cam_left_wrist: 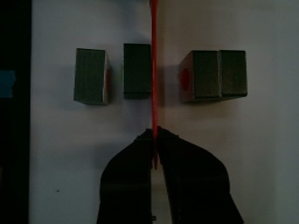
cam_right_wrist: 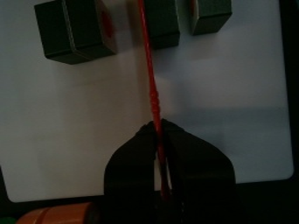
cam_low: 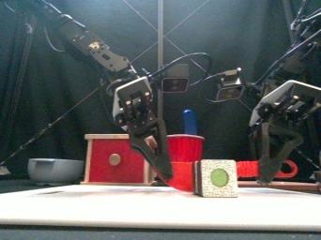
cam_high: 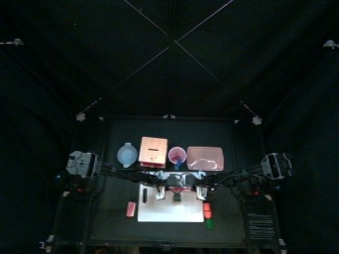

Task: Place sushi on board then cut the sushi with the knife then place the pieces on the plate
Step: Cut the sushi into 4 pieces

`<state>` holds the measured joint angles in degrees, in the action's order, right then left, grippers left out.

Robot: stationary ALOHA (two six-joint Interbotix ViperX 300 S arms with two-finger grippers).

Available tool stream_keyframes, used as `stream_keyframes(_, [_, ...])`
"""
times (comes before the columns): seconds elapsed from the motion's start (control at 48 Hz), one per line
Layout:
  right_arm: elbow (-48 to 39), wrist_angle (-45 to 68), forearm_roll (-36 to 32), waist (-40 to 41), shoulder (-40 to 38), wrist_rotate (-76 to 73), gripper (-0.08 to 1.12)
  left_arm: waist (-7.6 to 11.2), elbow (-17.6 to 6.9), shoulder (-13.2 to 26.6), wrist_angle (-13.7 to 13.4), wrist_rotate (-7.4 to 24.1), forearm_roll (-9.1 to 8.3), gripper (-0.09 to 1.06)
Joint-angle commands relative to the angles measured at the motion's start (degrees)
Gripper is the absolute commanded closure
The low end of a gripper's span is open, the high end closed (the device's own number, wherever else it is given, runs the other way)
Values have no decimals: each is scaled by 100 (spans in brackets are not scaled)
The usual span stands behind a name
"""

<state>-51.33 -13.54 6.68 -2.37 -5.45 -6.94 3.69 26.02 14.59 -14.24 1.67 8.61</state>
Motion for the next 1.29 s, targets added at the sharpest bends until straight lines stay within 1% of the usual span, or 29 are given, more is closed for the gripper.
stream_keyframes(0.021, [141,-97,62,-44,-255,-18,67,26,-158,-255,0,9,0,53])
stream_keyframes(0.083, [185,-202,70,-62,-334,-18,67,53,-185,-343,-26,9,-9,53])
stream_keyframes(0.229, [308,-413,35,-79,-580,-18,67,79,-211,-580,-149,9,-167,53])
stream_keyframes(0.396, [369,-545,123,-229,-853,-26,67,114,-211,-747,-272,9,-185,53])
stream_keyframes(0.5, [369,-545,246,-396,-958,-26,67,272,-220,-738,-272,0,-176,53])
stream_keyframes(0.625, [352,-545,466,-571,-984,-26,67,483,-281,-659,-281,0,-105,53])
stream_keyframes(0.75, [343,-545,563,-642,-976,-26,67,571,-325,-563,-290,0,-88,53])
stream_keyframes(0.875, [343,-536,615,-659,-949,-26,67,580,-360,-510,-290,0,-26,53])
stream_keyframes(1.292, [334,-501,492,-606,-853,-18,67,554,-360,-431,-264,0,-44,53])
